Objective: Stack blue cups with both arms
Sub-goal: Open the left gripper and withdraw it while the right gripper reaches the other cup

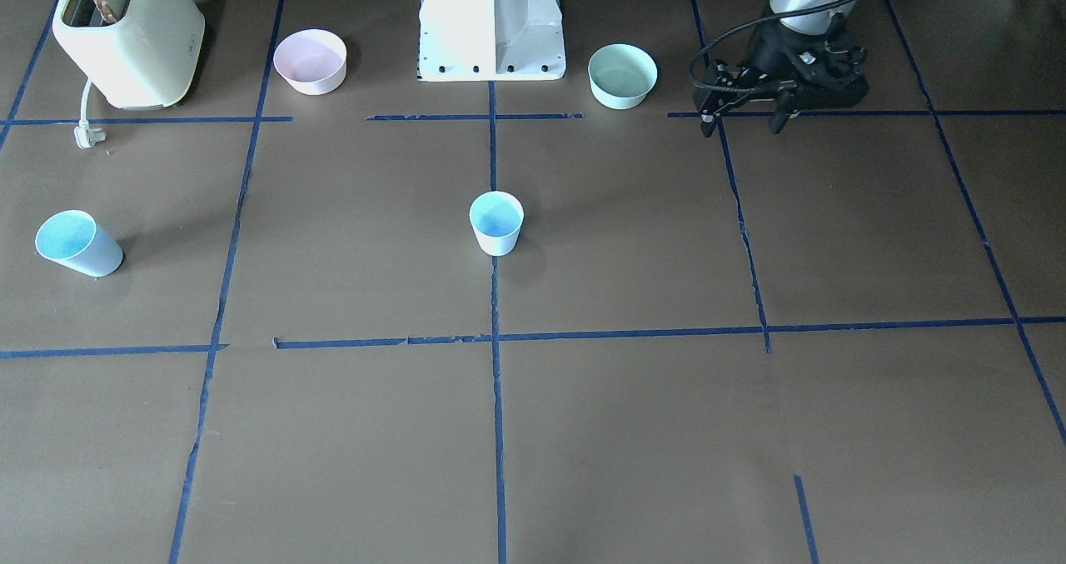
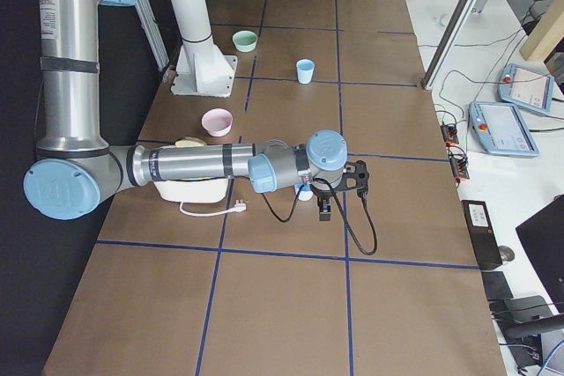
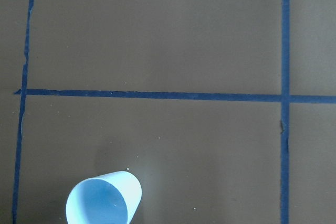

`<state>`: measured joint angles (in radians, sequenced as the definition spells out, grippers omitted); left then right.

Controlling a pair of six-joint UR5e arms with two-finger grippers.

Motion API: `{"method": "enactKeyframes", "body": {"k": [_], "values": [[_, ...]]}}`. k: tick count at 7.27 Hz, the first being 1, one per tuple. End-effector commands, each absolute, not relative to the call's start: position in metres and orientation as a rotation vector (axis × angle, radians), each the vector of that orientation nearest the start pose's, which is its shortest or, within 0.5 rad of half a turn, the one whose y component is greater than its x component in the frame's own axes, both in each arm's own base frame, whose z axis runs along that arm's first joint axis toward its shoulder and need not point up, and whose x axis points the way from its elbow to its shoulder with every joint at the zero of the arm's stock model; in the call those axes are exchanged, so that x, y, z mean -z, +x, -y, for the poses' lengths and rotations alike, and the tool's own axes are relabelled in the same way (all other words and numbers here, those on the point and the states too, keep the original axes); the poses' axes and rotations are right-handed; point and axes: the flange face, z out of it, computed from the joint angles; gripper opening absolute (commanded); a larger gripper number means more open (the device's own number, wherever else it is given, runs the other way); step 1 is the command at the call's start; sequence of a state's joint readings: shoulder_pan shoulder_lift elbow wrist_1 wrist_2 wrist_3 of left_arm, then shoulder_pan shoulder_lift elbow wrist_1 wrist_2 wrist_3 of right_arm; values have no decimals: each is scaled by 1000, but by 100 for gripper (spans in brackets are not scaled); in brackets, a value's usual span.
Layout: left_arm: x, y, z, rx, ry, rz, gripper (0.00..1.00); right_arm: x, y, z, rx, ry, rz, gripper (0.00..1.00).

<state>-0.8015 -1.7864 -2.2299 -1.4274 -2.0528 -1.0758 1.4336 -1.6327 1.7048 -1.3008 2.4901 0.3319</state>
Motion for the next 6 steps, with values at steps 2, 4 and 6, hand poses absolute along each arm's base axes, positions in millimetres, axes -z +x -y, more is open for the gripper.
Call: {"method": "enactKeyframes", "body": {"k": [2, 4, 6], "values": [[-308, 207, 404, 73, 81, -827, 100, -588, -98, 446, -99, 95, 970, 100], [-330, 160, 410, 40, 82, -841, 100, -591, -123, 441, -98, 65, 959, 100], [-335, 150, 414, 56, 78, -830, 100, -624, -146, 439, -88, 29, 888, 100]]}}
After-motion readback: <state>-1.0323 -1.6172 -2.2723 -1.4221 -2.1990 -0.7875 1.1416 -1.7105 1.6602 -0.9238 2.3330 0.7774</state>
